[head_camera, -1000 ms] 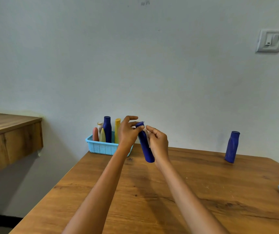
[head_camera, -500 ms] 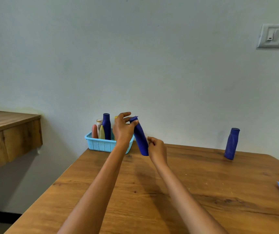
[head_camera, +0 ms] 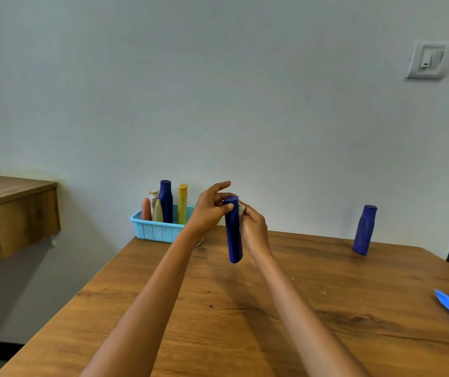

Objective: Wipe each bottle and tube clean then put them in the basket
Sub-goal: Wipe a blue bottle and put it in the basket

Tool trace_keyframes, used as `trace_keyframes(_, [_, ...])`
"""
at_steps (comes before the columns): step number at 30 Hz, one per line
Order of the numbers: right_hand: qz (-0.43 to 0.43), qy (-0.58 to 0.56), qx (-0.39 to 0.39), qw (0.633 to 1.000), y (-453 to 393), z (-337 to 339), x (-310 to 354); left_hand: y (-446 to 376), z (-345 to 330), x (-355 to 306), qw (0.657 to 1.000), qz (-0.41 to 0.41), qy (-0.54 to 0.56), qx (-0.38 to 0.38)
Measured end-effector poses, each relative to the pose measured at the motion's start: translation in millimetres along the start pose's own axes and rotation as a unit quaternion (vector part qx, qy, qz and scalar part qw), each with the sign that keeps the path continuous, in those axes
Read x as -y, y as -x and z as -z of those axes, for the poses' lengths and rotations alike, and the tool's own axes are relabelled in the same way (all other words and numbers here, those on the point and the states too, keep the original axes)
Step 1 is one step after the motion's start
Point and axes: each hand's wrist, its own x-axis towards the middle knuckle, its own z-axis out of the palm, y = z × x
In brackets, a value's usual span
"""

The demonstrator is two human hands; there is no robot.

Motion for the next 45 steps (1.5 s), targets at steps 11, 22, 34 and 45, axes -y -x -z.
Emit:
trace_keyframes(11, [-0.194, 0.047, 0.037, 0.979, 2.8, 9.3, 3.5, -3.6, 2.2, 0.5, 0.997, -0.007, 0.013, -0.071])
trace_keyframes(22, [-0.105, -0.134, 0.030, 0.985, 6.0, 7.0, 32.0, -6.3, 3.7, 8.0, 0.987, 0.005, -0.094, -0.131])
trace_keyframes(34, [-0.190, -0.319, 0.007, 0.929, -26.9, -18.4, 44.8, -40.8, 60.6, -34.7, 0.941, -0.023, -0.132, -0.309])
trace_keyframes(45, [-0.198, -0.250, 0.019, 0.948, -61.3, -61.2, 49.1, -90.0, 82.3, 7.3, 0.958, -0.003, -0.181, -0.224])
